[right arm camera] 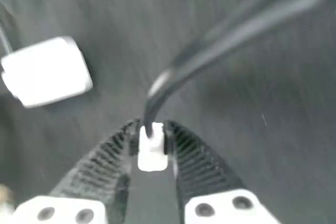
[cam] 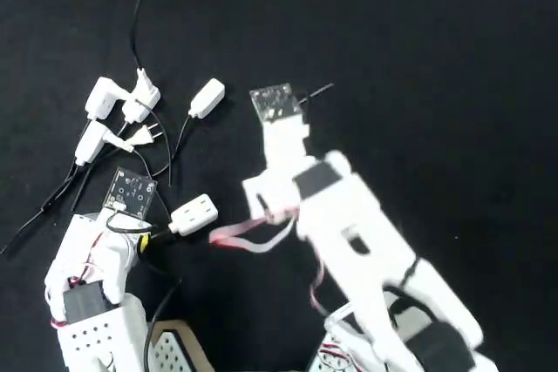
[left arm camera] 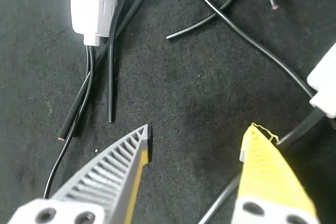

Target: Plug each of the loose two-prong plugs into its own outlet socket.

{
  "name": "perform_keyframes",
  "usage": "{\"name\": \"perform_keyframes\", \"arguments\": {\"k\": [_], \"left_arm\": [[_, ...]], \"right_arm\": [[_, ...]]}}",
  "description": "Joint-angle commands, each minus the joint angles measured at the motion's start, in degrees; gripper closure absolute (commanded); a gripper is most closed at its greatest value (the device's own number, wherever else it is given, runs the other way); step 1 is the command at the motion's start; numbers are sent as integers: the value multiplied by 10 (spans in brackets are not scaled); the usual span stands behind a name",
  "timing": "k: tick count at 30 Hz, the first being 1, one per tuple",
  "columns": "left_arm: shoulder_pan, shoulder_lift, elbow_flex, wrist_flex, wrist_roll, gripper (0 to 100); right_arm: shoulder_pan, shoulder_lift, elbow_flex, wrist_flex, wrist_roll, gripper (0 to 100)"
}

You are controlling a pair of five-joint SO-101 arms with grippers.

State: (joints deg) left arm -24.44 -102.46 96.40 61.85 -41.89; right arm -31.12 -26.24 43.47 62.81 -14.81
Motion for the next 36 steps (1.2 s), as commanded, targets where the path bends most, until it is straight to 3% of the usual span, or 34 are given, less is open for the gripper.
{"name": "perform_keyframes", "arguments": {"k": [1,5,12,18,28,36], "left_arm": [[6,0,10,4,-6,726],[6,0,10,4,-6,726],[7,-1,10,4,-6,726],[7,-1,10,4,-6,726],[7,2,10,3,-33,726],[7,3,10,4,-32,726]], "right_arm": [[-66,-90,185,-342,-42,987],[-83,-91,278,-541,-42,987],[-120,14,244,-633,-42,987],[-134,137,191,-635,-40,987],[-134,60,204,-539,-40,987],[-131,13,213,-536,-40,987]]}}
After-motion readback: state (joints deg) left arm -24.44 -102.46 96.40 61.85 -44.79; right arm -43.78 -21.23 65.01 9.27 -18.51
